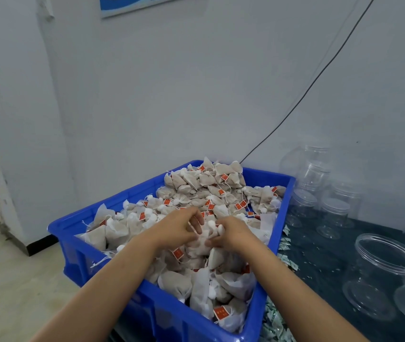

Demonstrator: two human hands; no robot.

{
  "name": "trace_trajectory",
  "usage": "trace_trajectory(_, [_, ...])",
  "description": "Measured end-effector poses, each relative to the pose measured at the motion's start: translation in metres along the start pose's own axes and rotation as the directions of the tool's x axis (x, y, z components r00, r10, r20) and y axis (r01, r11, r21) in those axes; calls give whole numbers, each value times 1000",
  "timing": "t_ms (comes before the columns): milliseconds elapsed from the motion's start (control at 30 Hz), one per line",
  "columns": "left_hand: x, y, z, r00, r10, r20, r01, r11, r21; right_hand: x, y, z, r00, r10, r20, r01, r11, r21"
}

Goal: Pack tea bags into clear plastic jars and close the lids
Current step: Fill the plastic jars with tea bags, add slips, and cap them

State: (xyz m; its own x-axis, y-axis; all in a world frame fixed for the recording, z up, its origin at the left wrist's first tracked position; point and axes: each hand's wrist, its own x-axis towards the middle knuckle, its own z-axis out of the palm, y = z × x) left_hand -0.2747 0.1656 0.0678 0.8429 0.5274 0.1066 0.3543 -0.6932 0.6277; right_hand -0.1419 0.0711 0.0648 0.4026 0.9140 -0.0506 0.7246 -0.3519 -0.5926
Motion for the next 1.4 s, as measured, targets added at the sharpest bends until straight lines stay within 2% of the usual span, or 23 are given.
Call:
trace_trajectory(133, [1, -11, -3, 989, -72, 131, 14, 918, 397, 6, 4, -3, 981, 141, -132, -148, 988, -39])
trace_trajectory(200, [2, -12, 0, 980, -106, 171, 10, 875, 485, 7, 5, -2, 975, 172, -139, -177, 984, -28])
trace_trajectory(333, [11, -11, 10, 962, -105, 252, -76, 784, 616, 7, 7, -3, 960, 215, -180, -222, 975, -21])
trace_trajectory(467, [16, -11, 13, 922, -182, 342, -95, 749, 655, 5, 9, -1, 957, 231, -177, -242, 969, -44])
trace_trajectory(567, [15, -6, 16, 930, -194, 311, -102, 677, 729, 5, 9, -1, 954, 237, -181, -248, 968, -40])
trace_trajectory(700, [16, 3, 17, 956, -105, 274, -181, 524, 832, 6, 7, -1, 952, 246, -185, -260, 964, -55])
trace_trajectory(800, [15, 3, 14, 967, -73, 245, -165, 552, 817, 6, 7, -1, 952, 233, -201, -245, 969, -35])
trace_trajectory(867, [12, -1, 11, 980, -55, 194, -114, 638, 761, 5, 6, -1, 952, 217, -215, -224, 975, -9])
trace_trajectory(900, [11, -3, 8, 989, -41, 146, -73, 713, 697, 5, 6, -2, 952, 204, -229, -208, 978, 10])
trace_trajectory(1000, [6, -9, 1, 996, -25, -80, 49, 949, 312, 1, 7, -7, 941, 130, -313, -113, 991, 71])
trace_trajectory(1067, [4, -11, -1, 982, -42, -185, 48, 999, 27, -3, 8, -13, 922, 79, -379, -37, 992, 117])
trace_trajectory(1133, [4, -8, 0, 970, -59, -234, 24, 988, -149, -9, 9, -24, 905, 61, -421, 33, 977, 211])
trace_trajectory(1267, [11, 7, 1, 946, -73, -317, -33, 948, -317, -30, 11, -61, 905, 26, -424, 138, 926, 352])
trace_trajectory(1333, [14, 18, -2, 941, -143, -307, -19, 882, -470, -42, 12, -79, 916, 2, -401, 165, 910, 380])
trace_trajectory(1400, [17, 32, -7, 938, -241, -248, 22, 756, -654, -53, 16, -92, 927, -4, -374, 175, 888, 425])
